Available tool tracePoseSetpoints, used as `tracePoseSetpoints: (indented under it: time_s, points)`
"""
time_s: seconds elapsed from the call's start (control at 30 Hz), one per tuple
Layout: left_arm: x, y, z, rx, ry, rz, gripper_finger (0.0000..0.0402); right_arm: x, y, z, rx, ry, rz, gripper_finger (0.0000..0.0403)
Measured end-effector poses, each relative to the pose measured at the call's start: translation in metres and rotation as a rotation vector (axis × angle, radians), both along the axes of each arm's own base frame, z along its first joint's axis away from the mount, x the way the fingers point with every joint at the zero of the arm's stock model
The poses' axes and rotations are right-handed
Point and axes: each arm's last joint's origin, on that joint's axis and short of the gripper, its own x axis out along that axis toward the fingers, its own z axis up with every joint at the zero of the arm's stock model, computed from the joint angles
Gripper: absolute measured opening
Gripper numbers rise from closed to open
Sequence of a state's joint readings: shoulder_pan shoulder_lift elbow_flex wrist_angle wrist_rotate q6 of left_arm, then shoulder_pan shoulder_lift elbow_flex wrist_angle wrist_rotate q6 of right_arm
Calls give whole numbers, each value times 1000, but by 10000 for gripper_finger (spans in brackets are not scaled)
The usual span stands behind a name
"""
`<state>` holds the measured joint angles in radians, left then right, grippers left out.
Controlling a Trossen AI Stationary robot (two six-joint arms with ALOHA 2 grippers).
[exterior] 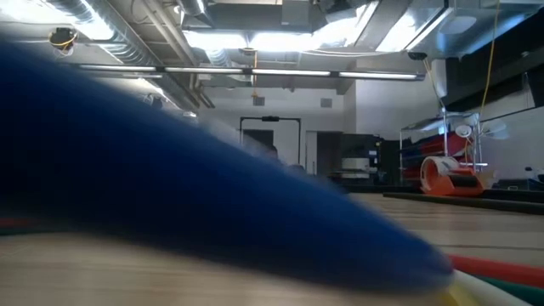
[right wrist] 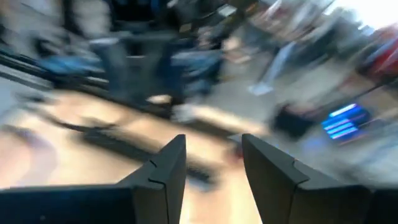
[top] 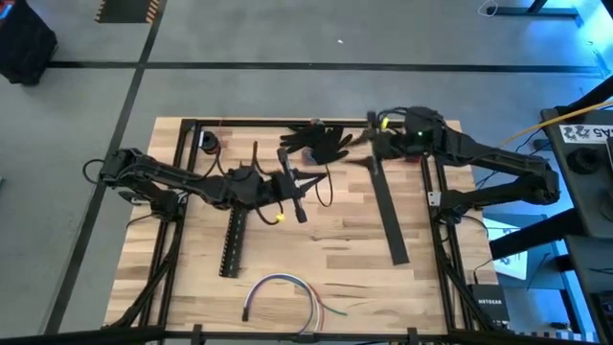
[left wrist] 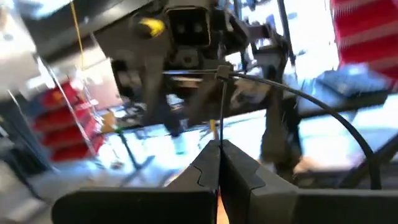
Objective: Ziptie cables
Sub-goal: Wrap the cable wires together using the black zip tie
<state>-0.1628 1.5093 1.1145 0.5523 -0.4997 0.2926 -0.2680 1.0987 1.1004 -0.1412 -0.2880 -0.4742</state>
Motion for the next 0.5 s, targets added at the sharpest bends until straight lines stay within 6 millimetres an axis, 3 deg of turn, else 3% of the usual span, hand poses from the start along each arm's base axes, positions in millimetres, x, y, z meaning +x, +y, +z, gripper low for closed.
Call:
tracePoseSetpoints:
  time_s: [0.2, 0.5]
  points:
    - [0, 1, 3, -228, -107, -35, 0, 20, -4, 3, -311, -119, 15, 150]
    - [0, 13, 5, -461, -214, -46, 0, 42, 22, -7, -638, -144, 110, 150]
